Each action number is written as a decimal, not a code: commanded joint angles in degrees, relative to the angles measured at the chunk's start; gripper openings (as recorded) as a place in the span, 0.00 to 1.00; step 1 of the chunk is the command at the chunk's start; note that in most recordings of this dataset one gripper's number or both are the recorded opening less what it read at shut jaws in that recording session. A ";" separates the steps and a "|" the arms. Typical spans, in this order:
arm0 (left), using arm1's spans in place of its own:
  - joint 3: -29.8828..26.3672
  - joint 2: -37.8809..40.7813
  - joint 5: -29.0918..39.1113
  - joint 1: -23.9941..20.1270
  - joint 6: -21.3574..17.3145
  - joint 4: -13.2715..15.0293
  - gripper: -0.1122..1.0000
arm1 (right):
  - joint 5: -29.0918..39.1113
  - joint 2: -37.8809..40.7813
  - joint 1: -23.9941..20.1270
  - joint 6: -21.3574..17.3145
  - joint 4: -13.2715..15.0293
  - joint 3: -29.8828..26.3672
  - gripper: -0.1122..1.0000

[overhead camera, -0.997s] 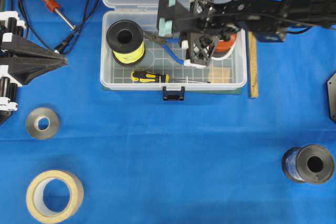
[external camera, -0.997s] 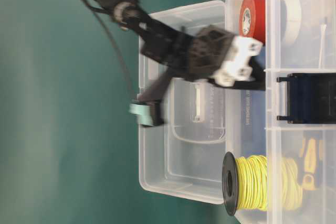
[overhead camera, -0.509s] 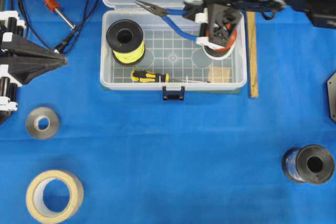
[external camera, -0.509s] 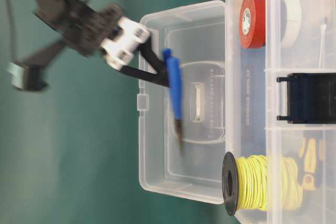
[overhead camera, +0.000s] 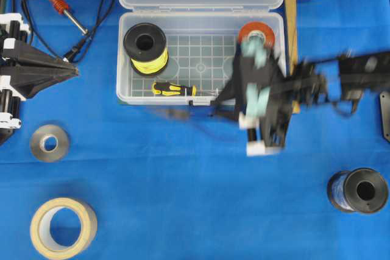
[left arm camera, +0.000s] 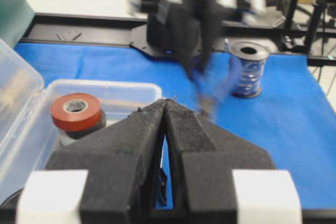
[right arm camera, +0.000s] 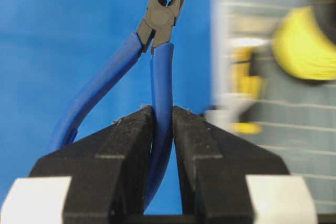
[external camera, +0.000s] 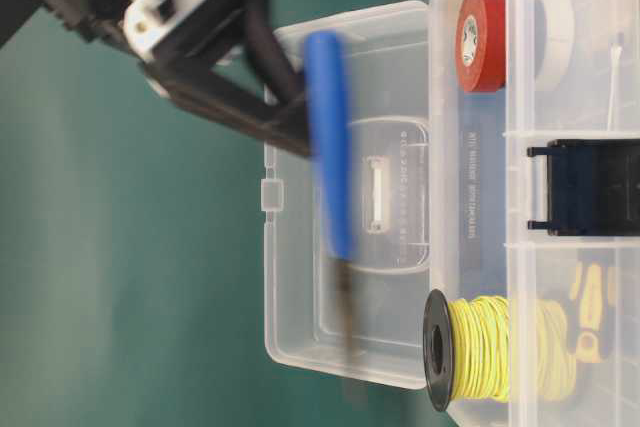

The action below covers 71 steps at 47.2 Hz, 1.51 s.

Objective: Pick the nipper from the toolbox among several items.

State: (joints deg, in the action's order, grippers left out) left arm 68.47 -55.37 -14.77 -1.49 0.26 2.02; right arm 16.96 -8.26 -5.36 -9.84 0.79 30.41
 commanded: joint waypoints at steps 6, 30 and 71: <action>-0.35 0.26 -0.09 -0.79 0.09 0.09 0.10 | -6.68 7.29 -5.19 -3.87 -0.09 -0.70 0.22; -0.18 0.18 1.67 -1.49 0.44 0.26 0.10 | -7.56 19.07 -5.89 -13.71 -0.18 -0.70 0.22; -0.09 0.00 2.20 -1.49 0.62 0.35 0.10 | 11.34 -13.80 -3.16 -14.06 16.00 2.29 0.83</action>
State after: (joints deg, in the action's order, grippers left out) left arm 68.82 -55.55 -12.39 -2.90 0.79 2.20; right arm 27.51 -17.93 -9.32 -23.82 15.64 31.99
